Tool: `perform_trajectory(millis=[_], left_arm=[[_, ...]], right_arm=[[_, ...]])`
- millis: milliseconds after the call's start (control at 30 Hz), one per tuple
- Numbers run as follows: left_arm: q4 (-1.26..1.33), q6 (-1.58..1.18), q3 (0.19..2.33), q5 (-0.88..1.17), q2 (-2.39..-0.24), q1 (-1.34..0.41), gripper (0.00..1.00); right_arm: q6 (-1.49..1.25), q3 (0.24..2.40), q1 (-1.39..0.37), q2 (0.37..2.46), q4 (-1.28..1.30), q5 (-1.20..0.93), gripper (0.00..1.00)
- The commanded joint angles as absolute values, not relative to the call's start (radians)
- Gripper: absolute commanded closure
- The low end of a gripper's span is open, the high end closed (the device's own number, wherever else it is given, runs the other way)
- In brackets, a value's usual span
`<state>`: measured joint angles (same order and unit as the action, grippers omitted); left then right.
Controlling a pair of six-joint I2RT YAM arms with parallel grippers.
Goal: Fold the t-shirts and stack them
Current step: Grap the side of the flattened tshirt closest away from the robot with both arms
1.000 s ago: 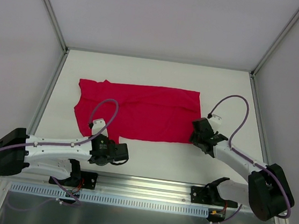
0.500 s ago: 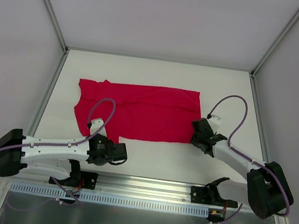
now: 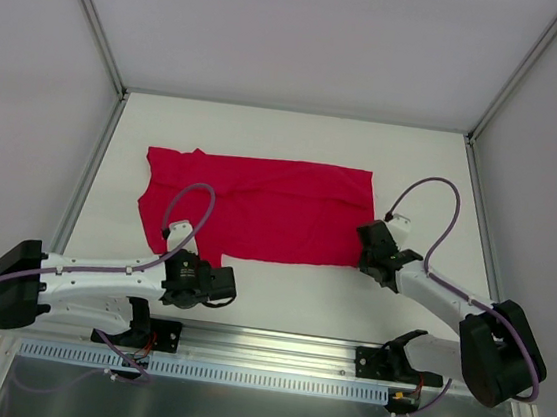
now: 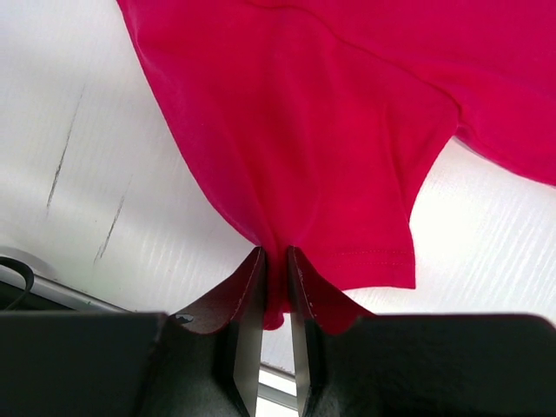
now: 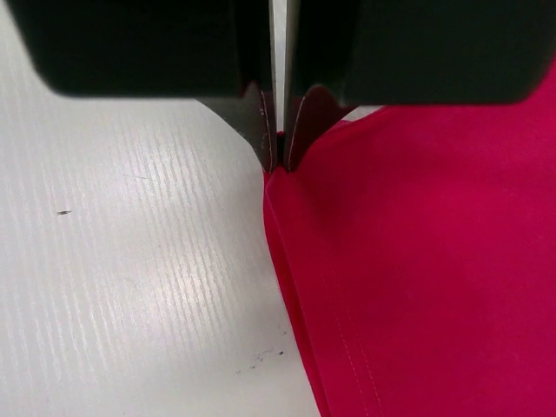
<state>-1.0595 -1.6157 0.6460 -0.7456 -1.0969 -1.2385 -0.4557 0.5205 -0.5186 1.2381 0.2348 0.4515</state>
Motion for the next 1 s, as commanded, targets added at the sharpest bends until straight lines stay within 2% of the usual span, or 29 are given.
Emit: perform_trajectory(millis=[0,167,333,600,967], left_arm=[[-1.107,-1.635,0.666,-0.824,-1.071,-1.25,0.85],[-1.195,-1.615,0.765,-0.885,-1.066,-1.221,0.89],[-1.169,-1.534,0.785,-0.902,-1.06,-1.146,1.0],[-0.965,-1.315,0.756,-0.848,-1.06,-0.935,1.0],[-0.827,-1.092,0.847,-0.822,-1.135,-0.712,1.0]], right_arm=[[-0.437,0.569,-0.515,1.236,0.261,0.48,0.99],[-0.413,0.614,-0.514,1.221,0.29,0.48,0.99],[-0.384,0.666,-0.514,1.206,0.336,0.508,0.99],[-0.344,0.808,-0.509,1.247,0.442,0.581,0.99],[-0.259,0.977,-0.419,1.397,0.466,0.534,0.99]])
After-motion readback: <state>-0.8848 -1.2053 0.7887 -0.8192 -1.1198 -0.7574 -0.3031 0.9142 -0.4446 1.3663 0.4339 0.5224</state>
